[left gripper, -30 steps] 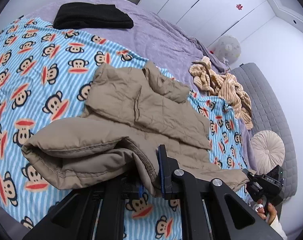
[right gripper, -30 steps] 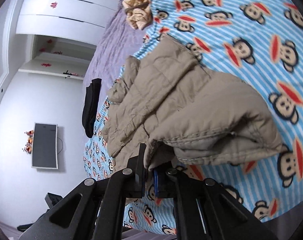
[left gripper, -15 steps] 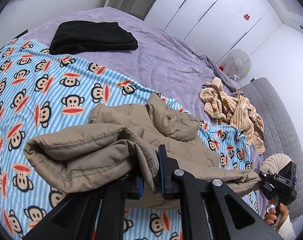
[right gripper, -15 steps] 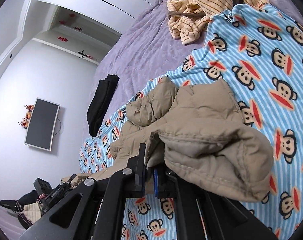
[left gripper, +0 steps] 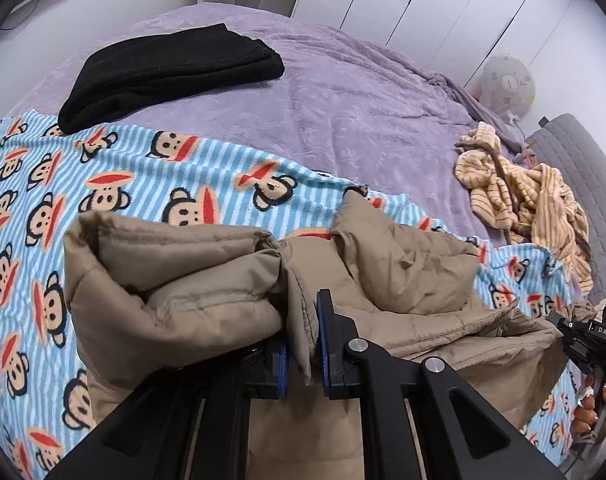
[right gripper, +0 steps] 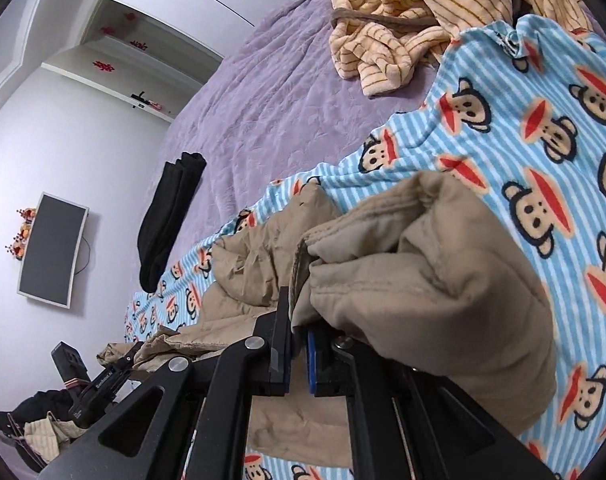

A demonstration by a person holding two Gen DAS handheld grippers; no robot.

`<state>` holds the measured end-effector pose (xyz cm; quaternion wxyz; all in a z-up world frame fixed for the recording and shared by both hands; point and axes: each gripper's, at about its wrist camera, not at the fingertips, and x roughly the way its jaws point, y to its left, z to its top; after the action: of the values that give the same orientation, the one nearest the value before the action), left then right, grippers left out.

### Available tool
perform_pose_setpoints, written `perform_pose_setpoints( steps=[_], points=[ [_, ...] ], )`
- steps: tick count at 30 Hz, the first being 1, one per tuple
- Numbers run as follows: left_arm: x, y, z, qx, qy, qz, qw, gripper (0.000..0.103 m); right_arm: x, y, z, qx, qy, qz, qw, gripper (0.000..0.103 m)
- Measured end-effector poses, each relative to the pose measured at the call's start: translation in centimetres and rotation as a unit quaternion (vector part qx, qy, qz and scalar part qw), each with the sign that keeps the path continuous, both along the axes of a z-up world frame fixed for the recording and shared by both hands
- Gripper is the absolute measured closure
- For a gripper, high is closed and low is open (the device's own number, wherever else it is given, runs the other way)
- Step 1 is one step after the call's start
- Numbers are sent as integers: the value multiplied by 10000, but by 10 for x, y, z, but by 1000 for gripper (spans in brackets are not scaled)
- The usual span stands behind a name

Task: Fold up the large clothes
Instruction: 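Lift the held hem with both grippers and fold it onto the collar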

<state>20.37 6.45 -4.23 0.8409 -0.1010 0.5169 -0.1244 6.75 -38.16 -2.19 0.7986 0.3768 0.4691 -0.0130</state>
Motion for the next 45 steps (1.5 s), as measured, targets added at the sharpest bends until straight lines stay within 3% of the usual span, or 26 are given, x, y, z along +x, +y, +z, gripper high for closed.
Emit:
perform_pose_setpoints(
  steps=[9, 14, 17, 20, 22, 23, 26, 27, 28, 29, 30, 32, 36, 40, 45],
  points=[
    [46, -25, -86, 420, 179, 142, 9989, 90, 65, -15, -106, -231, 487, -80, 9985, 97],
    [57, -31, -102, 474, 122, 79, 9988, 89, 81, -15, -138, -178, 435, -126, 9988, 97],
    [56, -29, -92, 450, 77, 37, 9989, 89, 84, -18, -142, -74, 395, -175, 9990, 97],
    [41, -26, -64, 581, -309, -137, 9977, 78, 81, -21, -137, 109, 456, -272, 9985, 96],
    [28, -23, -43, 685, -557, -200, 9959, 44, 77, -23, -125, 120, 467, -278, 9984, 93],
    [21, -20, -32, 736, -733, -186, 9944, 11, 74, -21, -118, 56, 438, -241, 9987, 85],
    [6, -19, -4, 705, -1051, -370, 9913, 8, 63, -12, -88, -182, 187, -122, 9996, 29],
    [3, -20, 0, 600, -1031, -435, 9919, 9, 60, -8, -80, -218, 93, -79, 9997, 28],
    [1, -24, 1, 472, -971, -515, 9928, 11, 56, 0, -72, -230, 16, 53, 9997, 28],
    [0, -31, -2, 388, -841, -661, 9935, 23, 55, 7, -66, -234, -28, 193, 9995, 34],
    [1, -42, -8, 356, -684, -866, 9933, 32, 54, 17, -63, -255, -73, 401, 9988, 51],
    [-1, -65, -26, 549, -585, -1074, 9910, 43, 59, 46, -64, -468, 3, 989, 9940, 75],
    [8, -97, -73, 807, -451, -998, 9907, 44, 76, 93, -92, -982, 110, 1710, 9803, 79],
    [31, -103, -99, 896, -441, -782, 9919, 44, 96, 97, -129, -1216, 235, 1675, 9781, 85],
    [45, -103, -101, 960, -324, -879, 9910, 44, 113, 77, -149, -881, 322, 1449, 9850, 99]
  ],
)
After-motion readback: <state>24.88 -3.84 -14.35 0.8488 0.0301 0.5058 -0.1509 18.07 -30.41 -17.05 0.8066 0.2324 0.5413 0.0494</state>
